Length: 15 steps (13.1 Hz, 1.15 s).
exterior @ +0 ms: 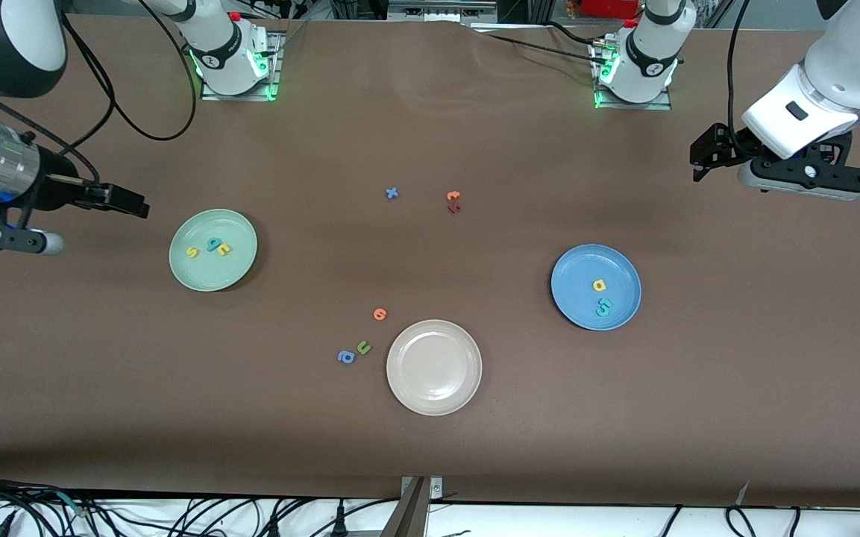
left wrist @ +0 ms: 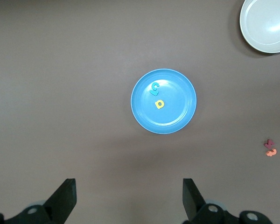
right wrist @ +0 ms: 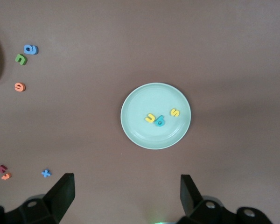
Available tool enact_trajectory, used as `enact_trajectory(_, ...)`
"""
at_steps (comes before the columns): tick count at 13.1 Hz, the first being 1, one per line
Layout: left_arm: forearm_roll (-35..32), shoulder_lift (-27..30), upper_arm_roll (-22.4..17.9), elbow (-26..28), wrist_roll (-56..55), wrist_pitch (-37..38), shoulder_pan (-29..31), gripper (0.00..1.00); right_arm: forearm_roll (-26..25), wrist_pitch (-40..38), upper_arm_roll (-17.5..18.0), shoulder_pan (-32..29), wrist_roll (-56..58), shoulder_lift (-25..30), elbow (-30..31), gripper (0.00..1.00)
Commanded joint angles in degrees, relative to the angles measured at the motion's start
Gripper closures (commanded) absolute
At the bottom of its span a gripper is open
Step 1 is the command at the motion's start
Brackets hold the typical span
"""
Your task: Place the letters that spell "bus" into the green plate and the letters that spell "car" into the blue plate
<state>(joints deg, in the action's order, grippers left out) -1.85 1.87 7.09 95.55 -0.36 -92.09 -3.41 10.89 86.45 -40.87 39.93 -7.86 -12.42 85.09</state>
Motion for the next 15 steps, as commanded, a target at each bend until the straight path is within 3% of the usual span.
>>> enact_trajectory(1, 0.7, -0.6, 0.1, -2.0, 1.1, 1.4, 0.1, 0.00, -1.8, -1.2, 4.6, -5.6, 1.4, -0.3, -2.3, 0.00)
enact_trajectory(5, 0.7, -0.6, 0.1, -2.0, 1.1, 1.4, 0.1, 0.00, -8.4, -0.5, 28.0, -26.5, 2.1, 3.1, -2.7, 0.01)
enact_trajectory(6, 0.7, -0.6, 0.1, -2.0, 1.1, 1.4, 0.2, 0.00, -8.7, -0.4, 30.8, -29.3, 2.2, 3.4, -2.7, 0.01)
enact_trajectory(15, 0.8, -0.6, 0.1, -2.1, 1.1, 1.5, 0.1, 0.00, -8.1, -0.4, 31.5, -29.3, 0.6, 3.5, -2.8, 0.01)
